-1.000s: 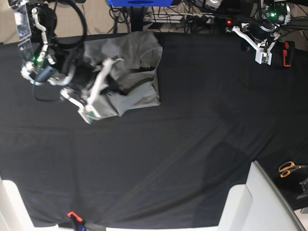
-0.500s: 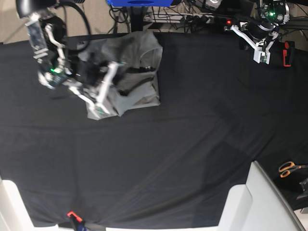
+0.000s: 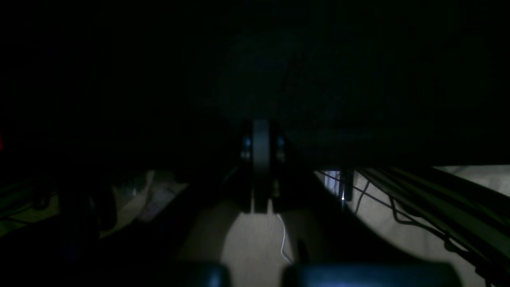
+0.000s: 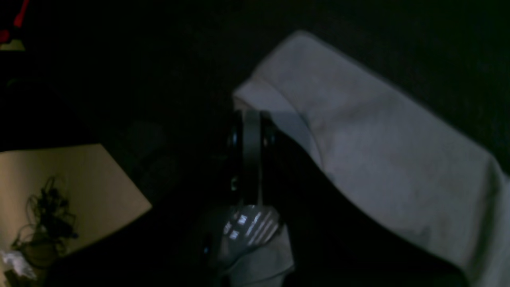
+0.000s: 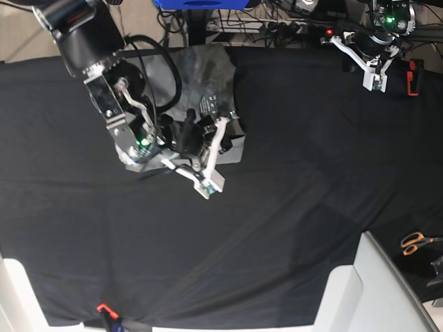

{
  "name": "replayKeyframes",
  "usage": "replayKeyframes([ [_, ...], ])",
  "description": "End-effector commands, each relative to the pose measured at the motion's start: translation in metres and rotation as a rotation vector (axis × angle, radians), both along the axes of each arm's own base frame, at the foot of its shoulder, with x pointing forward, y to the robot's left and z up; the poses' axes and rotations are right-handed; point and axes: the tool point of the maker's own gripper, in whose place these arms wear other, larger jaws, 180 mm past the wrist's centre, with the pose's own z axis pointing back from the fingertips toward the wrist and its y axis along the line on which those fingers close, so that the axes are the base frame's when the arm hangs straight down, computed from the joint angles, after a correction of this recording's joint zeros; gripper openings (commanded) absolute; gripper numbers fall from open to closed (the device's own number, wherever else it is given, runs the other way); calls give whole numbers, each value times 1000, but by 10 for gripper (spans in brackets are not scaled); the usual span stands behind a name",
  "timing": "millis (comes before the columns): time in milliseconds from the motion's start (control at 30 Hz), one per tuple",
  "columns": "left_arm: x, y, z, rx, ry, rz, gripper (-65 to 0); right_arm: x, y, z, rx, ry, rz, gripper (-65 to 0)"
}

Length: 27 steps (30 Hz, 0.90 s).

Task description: Fold the T-shirt properly

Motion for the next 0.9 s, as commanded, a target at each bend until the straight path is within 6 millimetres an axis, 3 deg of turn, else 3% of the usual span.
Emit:
replayKeyframes([
  [0, 3, 4, 5, 14, -19, -5, -650, 11, 4, 14, 33, -41, -2, -645],
  [67, 3, 4, 5, 14, -19, -5, -650, 12, -7, 21, 6, -53, 9, -645],
  [167, 6, 2, 10, 9, -33, -7, -650, 7, -43, 37, -48, -74, -15, -645],
  [300, 8, -2, 10, 0, -42, -5, -650, -23, -86, 34, -94, -9, -102, -645],
  [433, 10, -10, 9, -14, -44, -16, -650, -59, -91, 16, -82, 59, -130, -645],
  [633, 33, -66, 22, -84, -103, -159, -650, -81, -99, -12, -77, 115, -170, -647],
  [867, 47, -77, 26, -101, -133, -176, -650, -126, -104, -38, -98, 237, -182, -647],
])
